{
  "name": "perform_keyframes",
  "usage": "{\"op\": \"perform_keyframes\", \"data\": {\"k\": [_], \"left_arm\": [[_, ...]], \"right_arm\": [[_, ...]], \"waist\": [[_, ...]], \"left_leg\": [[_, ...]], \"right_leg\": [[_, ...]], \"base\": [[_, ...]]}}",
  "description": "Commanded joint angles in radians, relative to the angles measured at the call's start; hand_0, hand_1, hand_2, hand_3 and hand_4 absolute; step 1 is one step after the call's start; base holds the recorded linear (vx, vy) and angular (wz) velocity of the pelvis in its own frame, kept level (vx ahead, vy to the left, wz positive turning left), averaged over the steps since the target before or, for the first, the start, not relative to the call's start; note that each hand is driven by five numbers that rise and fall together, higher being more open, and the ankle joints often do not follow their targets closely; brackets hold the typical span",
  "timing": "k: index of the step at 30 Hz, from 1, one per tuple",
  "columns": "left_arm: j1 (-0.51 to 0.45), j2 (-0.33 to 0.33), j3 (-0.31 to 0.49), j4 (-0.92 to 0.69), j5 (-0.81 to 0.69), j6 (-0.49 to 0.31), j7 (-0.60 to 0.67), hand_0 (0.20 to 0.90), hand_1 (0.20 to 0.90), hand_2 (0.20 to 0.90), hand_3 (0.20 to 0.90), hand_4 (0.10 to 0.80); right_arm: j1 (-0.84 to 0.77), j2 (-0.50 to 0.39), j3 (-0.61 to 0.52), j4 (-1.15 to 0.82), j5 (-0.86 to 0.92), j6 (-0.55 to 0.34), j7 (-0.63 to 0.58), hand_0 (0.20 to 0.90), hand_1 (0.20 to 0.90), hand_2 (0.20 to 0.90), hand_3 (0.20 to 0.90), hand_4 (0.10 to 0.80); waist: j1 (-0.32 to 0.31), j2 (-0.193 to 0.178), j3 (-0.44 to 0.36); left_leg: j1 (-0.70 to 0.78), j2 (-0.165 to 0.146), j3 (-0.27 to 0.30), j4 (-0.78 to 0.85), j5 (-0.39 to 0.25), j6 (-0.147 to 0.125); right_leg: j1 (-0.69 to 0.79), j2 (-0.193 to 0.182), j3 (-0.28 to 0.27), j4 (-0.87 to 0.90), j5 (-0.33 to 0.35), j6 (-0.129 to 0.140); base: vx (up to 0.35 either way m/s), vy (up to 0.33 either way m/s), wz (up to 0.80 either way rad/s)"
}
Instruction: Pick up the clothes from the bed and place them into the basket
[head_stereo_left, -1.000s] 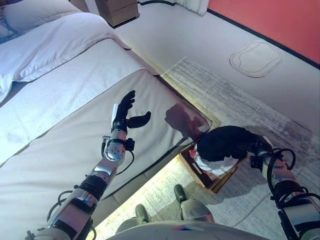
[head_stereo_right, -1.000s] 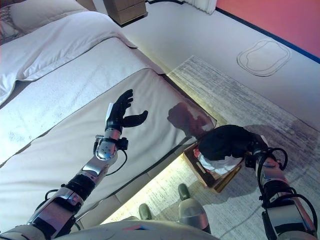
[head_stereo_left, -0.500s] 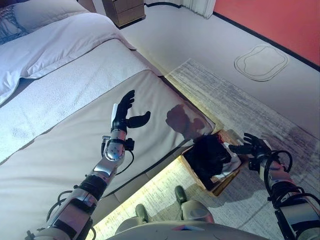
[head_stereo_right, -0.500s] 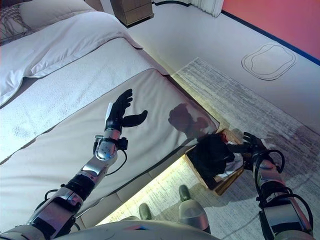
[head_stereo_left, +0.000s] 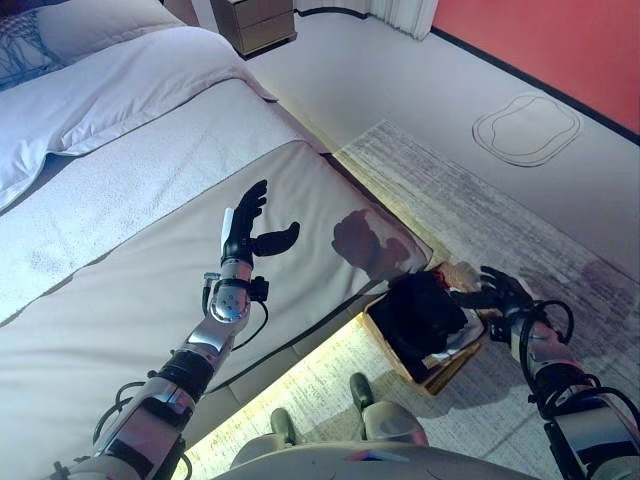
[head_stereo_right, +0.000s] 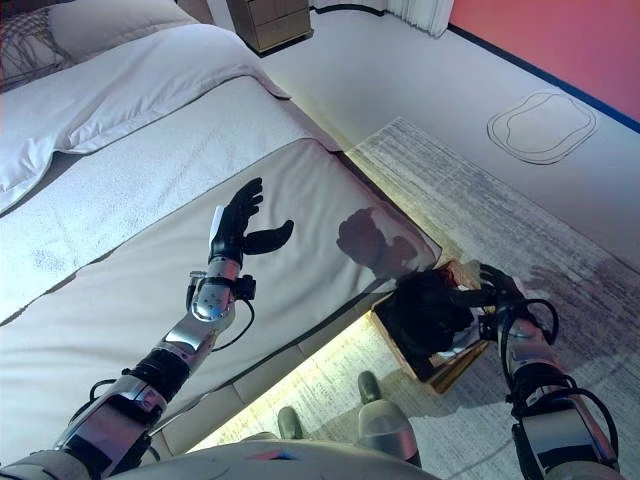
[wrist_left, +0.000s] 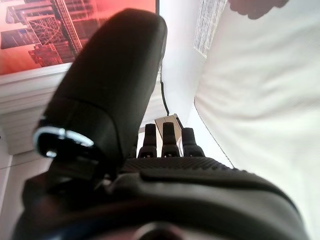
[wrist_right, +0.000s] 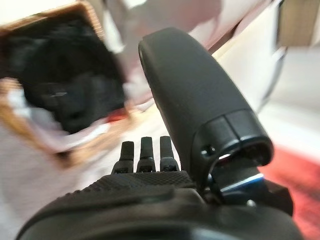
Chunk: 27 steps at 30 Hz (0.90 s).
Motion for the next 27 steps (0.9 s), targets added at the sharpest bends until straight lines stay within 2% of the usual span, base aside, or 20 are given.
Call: {"op": "perform_keyframes", "data": {"k": [1, 4, 6, 8, 18, 27], "left_arm": [[-0.015, -0.016, 0.007, 0.036, 0.051, -0.157, 0.026, 0.9, 0.9, 0.9, 0.9, 0.8], [0.046, -0.033, 0.007, 0.009, 0.141, -0.189, 0.065, 0.9, 0.9, 0.9, 0.9, 0.8], [0.1, -0.047, 0.007, -0.001, 0.139, -0.199, 0.047, 0.9, 0.9, 0.9, 0.9, 0.8], [0.128, -0.05, 0.001, 0.011, 0.151, -0.207, 0.034, 0.9, 0.9, 0.9, 0.9, 0.8], [0.223, -0.034, 0.042, 0.105, 0.115, -0.201, -0.102, 0.9, 0.9, 0.9, 0.9, 0.8], [0.26, -0.026, 0.094, 0.129, 0.05, -0.192, -0.194, 0.9, 0.9, 0.9, 0.9, 0.8]], "right_arm": [[-0.046, 0.044, 0.023, -0.14, -0.087, -0.168, -0.127, 0.9, 0.9, 0.9, 0.9, 0.8], [0.048, 0.103, 0.053, -0.251, -0.235, -0.221, -0.24, 0.9, 0.9, 0.9, 0.9, 0.8], [0.107, 0.139, 0.089, -0.299, -0.383, -0.249, -0.337, 0.9, 0.9, 0.9, 0.9, 0.8], [0.118, 0.148, 0.111, -0.289, -0.438, -0.254, -0.383, 0.9, 0.9, 0.9, 0.9, 0.8], [0.151, 0.162, 0.151, -0.258, -0.425, -0.238, -0.372, 0.9, 0.9, 0.9, 0.9, 0.8], [0.175, 0.165, 0.146, -0.266, -0.424, -0.218, -0.359, 0.9, 0.9, 0.9, 0.9, 0.8]], "waist": [[0.036, -0.025, -0.087], [0.044, -0.018, -0.087], [0.06, -0.01, -0.087], [0.073, -0.006, -0.09], [0.133, -0.008, -0.117], [0.151, -0.018, -0.119]], "left_leg": [[-0.022, -0.028, -0.073, 0.052, -0.151, 0.03], [-0.031, -0.029, -0.091, 0.048, -0.145, 0.028], [-0.041, -0.031, -0.113, 0.043, -0.139, 0.028], [-0.044, -0.032, -0.128, 0.039, -0.136, 0.027], [-0.044, -0.026, -0.173, 0.015, -0.111, 0.018], [-0.032, -0.023, -0.171, 0.01, -0.106, 0.02]], "right_leg": [[-0.066, -0.002, -0.01, 0.076, -0.053, 0.016], [-0.059, -0.004, -0.022, 0.073, -0.063, 0.014], [-0.051, -0.009, -0.04, 0.065, -0.071, 0.012], [-0.041, -0.015, -0.059, 0.058, -0.076, 0.013], [0.013, -0.035, -0.155, 0.026, -0.091, 0.016], [0.041, -0.038, -0.184, 0.012, -0.091, 0.017]], "base": [[0.035, 0.019, 0.16], [0.031, 0.013, 0.15], [0.006, 0.014, 0.37], [0.025, 0.004, 0.37], [0.058, -0.016, 0.28], [0.043, -0.014, 0.05]]}}
